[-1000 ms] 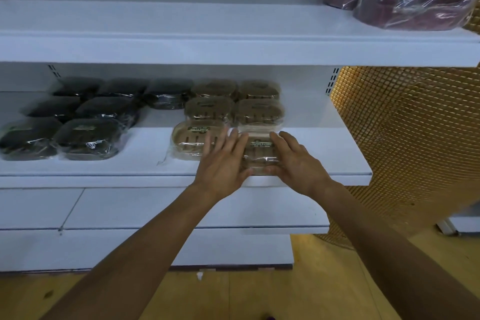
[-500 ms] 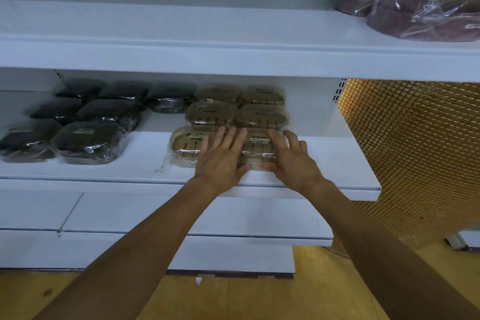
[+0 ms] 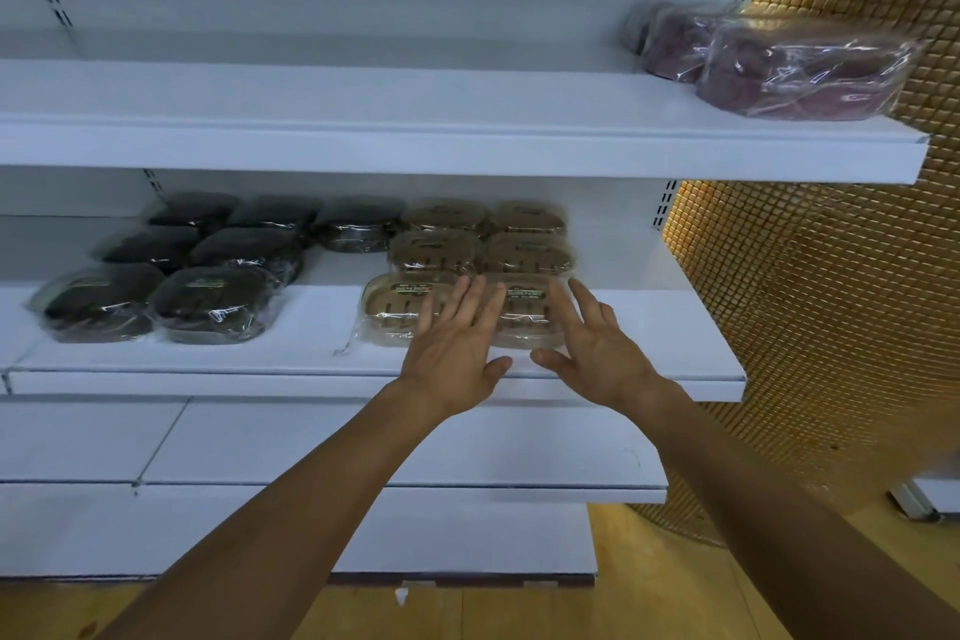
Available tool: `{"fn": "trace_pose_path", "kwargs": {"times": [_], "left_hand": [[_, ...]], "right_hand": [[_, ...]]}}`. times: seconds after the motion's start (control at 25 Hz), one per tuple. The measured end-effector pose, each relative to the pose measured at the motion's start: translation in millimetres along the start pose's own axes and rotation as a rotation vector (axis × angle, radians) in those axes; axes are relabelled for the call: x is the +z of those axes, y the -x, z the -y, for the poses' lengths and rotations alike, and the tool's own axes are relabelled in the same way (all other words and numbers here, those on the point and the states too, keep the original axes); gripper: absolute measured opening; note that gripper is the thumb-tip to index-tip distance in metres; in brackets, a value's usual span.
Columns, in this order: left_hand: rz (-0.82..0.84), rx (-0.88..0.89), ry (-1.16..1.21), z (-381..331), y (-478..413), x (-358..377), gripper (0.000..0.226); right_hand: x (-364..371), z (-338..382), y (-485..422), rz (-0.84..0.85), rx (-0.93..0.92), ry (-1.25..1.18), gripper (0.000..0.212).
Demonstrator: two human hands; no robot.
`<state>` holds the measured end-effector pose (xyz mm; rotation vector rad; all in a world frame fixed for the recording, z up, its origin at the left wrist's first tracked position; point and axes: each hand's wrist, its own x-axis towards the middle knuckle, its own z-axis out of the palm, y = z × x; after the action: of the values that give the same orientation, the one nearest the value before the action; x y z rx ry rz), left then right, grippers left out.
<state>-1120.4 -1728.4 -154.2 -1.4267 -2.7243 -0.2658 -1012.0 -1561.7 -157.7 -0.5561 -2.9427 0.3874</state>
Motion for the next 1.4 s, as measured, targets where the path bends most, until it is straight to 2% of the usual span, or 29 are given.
{"fn": "trace_pose_path", "kwargs": {"times": [0.2,0.36,0.72,0.92,1.08,1.28,1.4], "left_hand": [[-0.039,0.092,0.017,-11,21,-28,0.08],[-0.066,0.18,0.024,-32,31,-58,0.079],[-0.319,0.347,0.099,-89,18,-137,0.079],[-0.42,0.357,0.119,-114,2,-162,0.066],[-0.485,0.331,0.083,-133,-26,-180,0.063],[-0.453,0.26,0.064,-153,-66,-186,0.067],[-0.401,0.22,0.122,-164,-96,-186,0.074]], "right_hand": [[-38,8,36,-0.01,-0.081,0.051,0.077],[-74,14,64,-0.038,-0.113,0.105,0.075],[-169,18,91,-0.262,-0.145,0.174,0.075],[-214,4,91,-0.402,-0.151,0.171,0.06],[-241,-19,79,-0.467,-0.184,0.19,0.056],[-267,-62,57,-0.529,-0.174,0.229,0.058],[-274,-89,34,-0.437,-0.081,0.224,0.074]]}}
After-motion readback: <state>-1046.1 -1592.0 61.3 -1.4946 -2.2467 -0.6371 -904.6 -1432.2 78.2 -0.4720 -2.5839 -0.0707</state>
